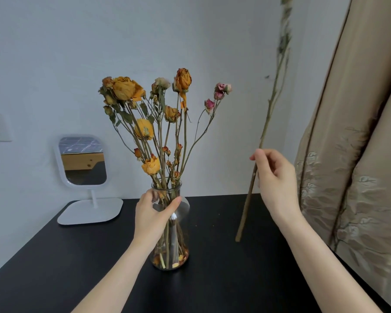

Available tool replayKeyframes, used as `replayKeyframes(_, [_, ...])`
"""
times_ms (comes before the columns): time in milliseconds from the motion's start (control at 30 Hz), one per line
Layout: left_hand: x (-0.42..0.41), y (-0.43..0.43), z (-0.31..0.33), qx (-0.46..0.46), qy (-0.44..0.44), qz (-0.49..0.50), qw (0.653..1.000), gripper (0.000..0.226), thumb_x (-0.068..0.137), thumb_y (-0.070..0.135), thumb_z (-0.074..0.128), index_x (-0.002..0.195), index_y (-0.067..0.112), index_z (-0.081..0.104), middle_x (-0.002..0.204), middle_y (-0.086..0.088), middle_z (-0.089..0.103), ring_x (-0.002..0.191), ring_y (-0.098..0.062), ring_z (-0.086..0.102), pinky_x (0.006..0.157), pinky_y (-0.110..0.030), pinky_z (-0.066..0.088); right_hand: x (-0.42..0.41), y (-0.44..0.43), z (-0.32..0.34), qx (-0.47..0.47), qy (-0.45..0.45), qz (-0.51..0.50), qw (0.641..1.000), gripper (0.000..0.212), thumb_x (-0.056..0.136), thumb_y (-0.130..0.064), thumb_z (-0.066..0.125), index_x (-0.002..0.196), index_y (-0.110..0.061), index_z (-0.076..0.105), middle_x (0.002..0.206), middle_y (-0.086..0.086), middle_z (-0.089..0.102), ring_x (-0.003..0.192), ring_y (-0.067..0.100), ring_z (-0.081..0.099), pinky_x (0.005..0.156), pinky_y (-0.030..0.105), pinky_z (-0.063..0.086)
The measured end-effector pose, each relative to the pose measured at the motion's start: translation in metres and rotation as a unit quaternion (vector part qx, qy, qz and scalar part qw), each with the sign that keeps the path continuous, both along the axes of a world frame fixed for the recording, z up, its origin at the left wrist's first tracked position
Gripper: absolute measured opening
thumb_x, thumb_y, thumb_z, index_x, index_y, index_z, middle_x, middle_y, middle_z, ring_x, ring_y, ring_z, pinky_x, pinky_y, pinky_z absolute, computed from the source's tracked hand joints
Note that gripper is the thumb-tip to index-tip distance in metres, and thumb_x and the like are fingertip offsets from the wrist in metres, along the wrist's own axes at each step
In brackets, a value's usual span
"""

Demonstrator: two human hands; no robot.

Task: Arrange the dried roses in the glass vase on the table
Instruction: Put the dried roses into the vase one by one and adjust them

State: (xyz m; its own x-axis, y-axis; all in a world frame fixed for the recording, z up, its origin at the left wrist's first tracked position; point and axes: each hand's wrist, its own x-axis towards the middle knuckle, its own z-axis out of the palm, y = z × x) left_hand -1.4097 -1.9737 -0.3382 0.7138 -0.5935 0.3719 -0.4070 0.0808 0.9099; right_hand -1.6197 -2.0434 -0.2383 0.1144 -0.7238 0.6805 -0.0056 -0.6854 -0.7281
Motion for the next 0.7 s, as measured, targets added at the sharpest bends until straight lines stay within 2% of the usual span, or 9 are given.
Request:
replayKeyframes(133, [0.001, -0.002, -0.002, -0.003, 0.003, -0.008, 1.000, 0.046, 0.071, 0.047, 0.073, 0.107, 0.028, 0.053, 0.112, 0.006, 0.058, 0.109, -0.014, 0.052, 0.088, -0.027, 0.042, 0.014, 0.021, 0.022, -0.039, -0.049, 0.056, 0.996, 0.023, 0.097, -0.027, 0.043, 0.079, -0.030, 0.055, 0.059, -0.012, 0.043, 0.054, 0.003, 0.042, 0.053, 0.017, 0.034])
replayKeyframes(333, [0.000, 0.001, 0.000, -0.012, -0.009, -0.014, 1.000, 0.040, 0.071, 0.046, 0.072, 0.103, 0.029, 0.056, 0.108, 0.007, 0.061, 0.105, -0.013, 0.054, 0.090, -0.031, 0.045, 0.044, 0.040, 0.044, -0.085, -0.038, 0.102, 0.990, 0.025, 0.098, -0.023, 0.040, 0.078, -0.031, 0.052, 0.059, -0.011, 0.042, 0.053, 0.004, 0.039, 0.052, 0.019, 0.033])
replayKeyframes(433, [-0.001, 0.002, 0.001, -0.011, -0.014, -0.010, 1.000, 0.043, 0.071, 0.047, 0.072, 0.105, 0.026, 0.056, 0.108, 0.007, 0.061, 0.105, -0.013, 0.054, 0.087, -0.027, 0.043, 0.057, 0.042, 0.052, -0.098, -0.035, 0.100, 0.990, 0.026, 0.099, -0.024, 0.039, 0.078, -0.032, 0.050, 0.059, -0.011, 0.042, 0.052, 0.004, 0.039, 0.051, 0.019, 0.034])
replayKeyframes(567, [-0.001, 0.002, 0.002, -0.010, -0.017, -0.006, 1.000, 0.044, 0.070, 0.047, 0.072, 0.105, 0.026, 0.055, 0.109, 0.006, 0.061, 0.104, -0.013, 0.055, 0.086, -0.024, 0.043, 0.067, 0.042, 0.059, -0.098, -0.044, 0.101, 0.989, 0.025, 0.100, -0.022, 0.037, 0.080, -0.029, 0.050, 0.060, -0.006, 0.042, 0.055, 0.010, 0.038, 0.053, 0.030, 0.033])
replayKeyframes(700, [-0.001, 0.000, 0.002, -0.007, -0.024, -0.001, 1.000, 0.047, 0.071, 0.048, 0.072, 0.108, 0.024, 0.055, 0.110, 0.005, 0.061, 0.105, -0.013, 0.055, 0.087, -0.025, 0.043, 0.075, 0.042, 0.060, -0.114, -0.039, 0.097, 0.988, 0.020, 0.100, -0.020, 0.037, 0.088, -0.019, 0.052, 0.064, -0.010, 0.044, 0.057, 0.009, 0.041, 0.055, 0.027, 0.036])
